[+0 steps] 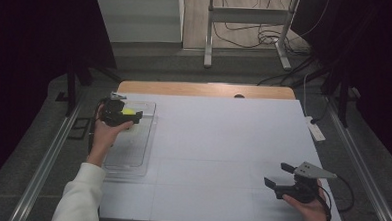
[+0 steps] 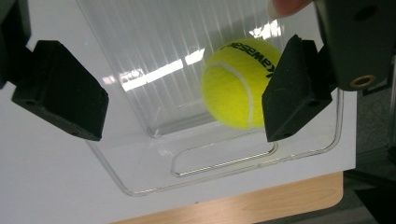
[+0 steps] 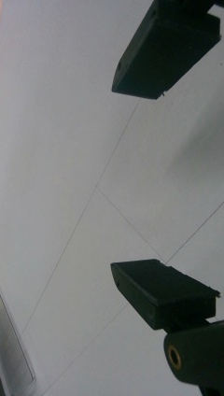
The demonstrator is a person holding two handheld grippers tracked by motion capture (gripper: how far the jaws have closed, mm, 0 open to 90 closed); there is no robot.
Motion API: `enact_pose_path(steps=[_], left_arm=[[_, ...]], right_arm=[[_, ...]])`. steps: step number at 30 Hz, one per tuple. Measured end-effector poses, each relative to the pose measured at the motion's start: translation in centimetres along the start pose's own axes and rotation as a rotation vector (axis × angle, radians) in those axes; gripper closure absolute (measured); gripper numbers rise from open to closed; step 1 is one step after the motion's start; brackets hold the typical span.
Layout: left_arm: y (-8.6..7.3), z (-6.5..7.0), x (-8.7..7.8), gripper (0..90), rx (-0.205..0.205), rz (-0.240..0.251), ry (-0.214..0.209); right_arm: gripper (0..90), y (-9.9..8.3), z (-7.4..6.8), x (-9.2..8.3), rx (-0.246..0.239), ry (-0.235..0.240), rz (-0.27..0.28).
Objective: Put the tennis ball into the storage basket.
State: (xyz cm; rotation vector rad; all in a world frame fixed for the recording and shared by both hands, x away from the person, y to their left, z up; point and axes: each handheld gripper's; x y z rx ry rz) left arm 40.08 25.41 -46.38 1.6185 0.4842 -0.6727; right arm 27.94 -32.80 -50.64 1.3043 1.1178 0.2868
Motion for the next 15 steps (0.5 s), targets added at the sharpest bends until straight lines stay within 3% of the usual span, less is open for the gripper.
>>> enact_pose_path(steps=[15], left_arm=[[-1.0,1.5,-3.9,16.5,0.022,0.094,-0.091]], right_arm=[[12.7,0.1,-0.3,0.0,-0.008,-0.007,-0.005]])
Point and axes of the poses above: each handheld gripper's, and its own axes: x roughly forward along the jaws, y roughly out of its top, z roughly to its right, and after that the axes turned 10 degrees about y, right-handed
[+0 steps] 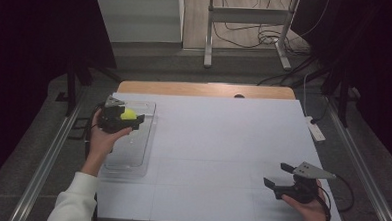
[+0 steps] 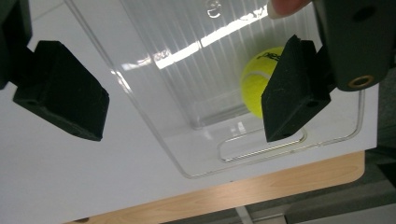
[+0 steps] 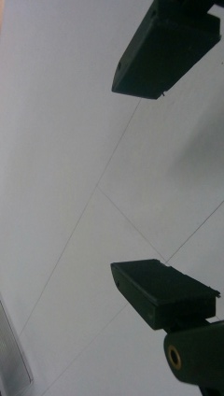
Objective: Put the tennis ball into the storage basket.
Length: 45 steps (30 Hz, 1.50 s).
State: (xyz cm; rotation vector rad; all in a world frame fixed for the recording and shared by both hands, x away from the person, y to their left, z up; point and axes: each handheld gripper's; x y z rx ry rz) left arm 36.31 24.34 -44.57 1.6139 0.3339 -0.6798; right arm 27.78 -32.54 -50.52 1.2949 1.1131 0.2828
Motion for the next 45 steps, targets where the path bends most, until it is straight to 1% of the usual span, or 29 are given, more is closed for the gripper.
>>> enact_pose_path(steps=[4,9,17,31,38,42,44,45], left_arm=[[-0.3,0.6,-0.8,16.5,0.006,0.018,-0.029],[-0.9,1.1,-1.5,16.7,0.002,0.031,-0.063],[-2.1,1.8,-2.1,16.6,0.017,0.032,-0.075],[-3.9,3.8,-3.5,16.5,0.059,0.039,-0.121],[-5.0,4.6,-4.2,16.5,0.056,0.051,-0.147],[-5.7,4.9,-4.4,16.5,0.065,0.053,-0.153],[-6.2,5.0,-4.7,16.5,0.063,0.056,-0.160],[-6.5,5.1,-4.8,16.5,0.055,0.057,-0.165]], right_arm=[[12.6,0.0,0.0,0.0,0.000,-0.002,0.000],[12.7,0.0,-0.1,0.0,-0.002,-0.004,-0.004],[12.6,0.0,-0.1,0.0,-0.002,-0.005,-0.005],[12.7,0.1,-0.1,-0.1,-0.005,-0.005,-0.003],[12.6,0.1,-0.1,-0.1,-0.006,-0.001,0.001],[12.7,0.1,-0.2,-0.1,-0.007,-0.002,0.000],[12.6,0.1,-0.2,-0.1,-0.006,0.001,0.004],[12.6,0.1,-0.2,-0.1,-0.006,0.001,0.004]])
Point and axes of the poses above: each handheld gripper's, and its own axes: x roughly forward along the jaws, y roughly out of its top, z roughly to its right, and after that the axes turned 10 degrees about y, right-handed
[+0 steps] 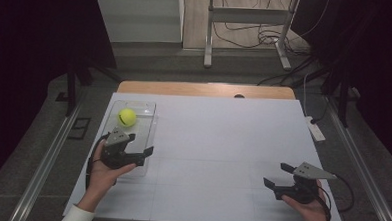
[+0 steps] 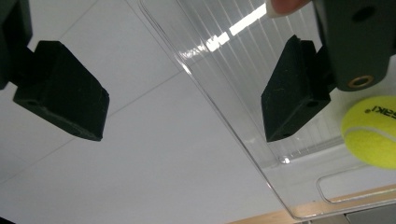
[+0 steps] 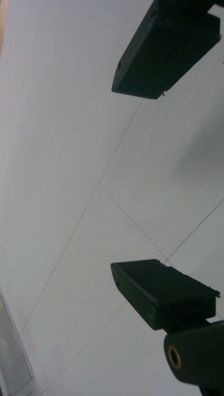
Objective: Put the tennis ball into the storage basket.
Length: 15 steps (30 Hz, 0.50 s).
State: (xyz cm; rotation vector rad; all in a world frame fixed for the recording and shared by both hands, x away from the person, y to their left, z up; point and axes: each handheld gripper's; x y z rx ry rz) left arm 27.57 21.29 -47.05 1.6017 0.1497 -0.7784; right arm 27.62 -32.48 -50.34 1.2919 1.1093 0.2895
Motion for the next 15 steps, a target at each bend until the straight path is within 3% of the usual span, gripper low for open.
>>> enact_pose_path(steps=[15], left_arm=[[-2.5,1.4,-1.0,16.5,0.016,0.008,-0.038]], right_arm=[[12.7,0.1,-0.1,0.0,-0.003,-0.003,0.000]])
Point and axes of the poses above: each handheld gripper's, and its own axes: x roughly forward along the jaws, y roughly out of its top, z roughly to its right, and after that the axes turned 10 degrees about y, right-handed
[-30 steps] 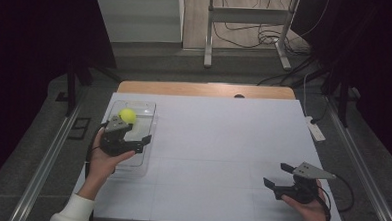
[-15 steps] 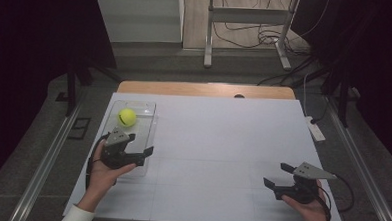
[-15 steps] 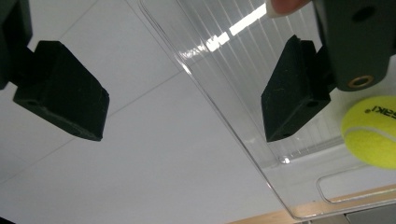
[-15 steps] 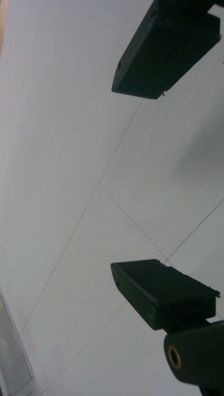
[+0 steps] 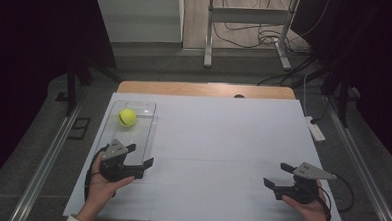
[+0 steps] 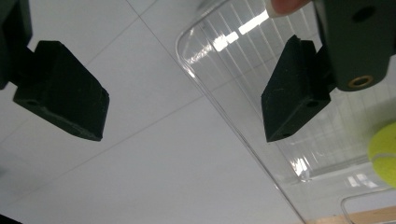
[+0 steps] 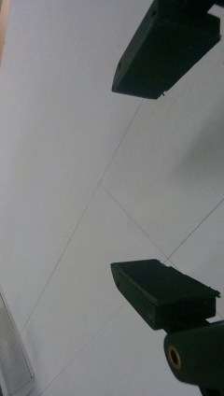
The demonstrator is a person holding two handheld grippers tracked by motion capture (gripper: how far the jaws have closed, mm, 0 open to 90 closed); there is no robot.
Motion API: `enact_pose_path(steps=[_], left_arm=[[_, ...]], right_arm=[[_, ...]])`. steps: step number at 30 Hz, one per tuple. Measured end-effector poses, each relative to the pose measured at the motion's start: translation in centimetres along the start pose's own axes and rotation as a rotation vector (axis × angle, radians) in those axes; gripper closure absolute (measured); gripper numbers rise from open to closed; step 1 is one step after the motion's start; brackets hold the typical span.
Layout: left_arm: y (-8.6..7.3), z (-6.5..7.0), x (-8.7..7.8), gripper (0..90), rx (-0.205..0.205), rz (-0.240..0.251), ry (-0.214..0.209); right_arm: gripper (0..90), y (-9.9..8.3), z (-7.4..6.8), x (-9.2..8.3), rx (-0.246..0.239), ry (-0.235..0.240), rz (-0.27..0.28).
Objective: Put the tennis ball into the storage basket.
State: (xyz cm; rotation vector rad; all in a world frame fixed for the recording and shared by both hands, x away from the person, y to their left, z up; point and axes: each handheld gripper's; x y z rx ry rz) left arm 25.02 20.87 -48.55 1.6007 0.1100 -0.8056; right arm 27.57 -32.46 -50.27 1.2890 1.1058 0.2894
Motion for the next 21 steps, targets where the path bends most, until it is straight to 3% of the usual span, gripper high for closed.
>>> enact_pose_path(steps=[21], left_arm=[[-0.40,0.46,0.24,16.4,0.026,0.007,-0.013]], right_arm=[[12.6,0.11,-0.08,-0.25,-0.002,-0.003,0.017]])
Point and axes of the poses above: each handheld gripper's, and its own axes: x roughly forward along the jaws, y roughly out of its top, z roughly to its right, and after that the axes turned 10 degrees about y, right-handed
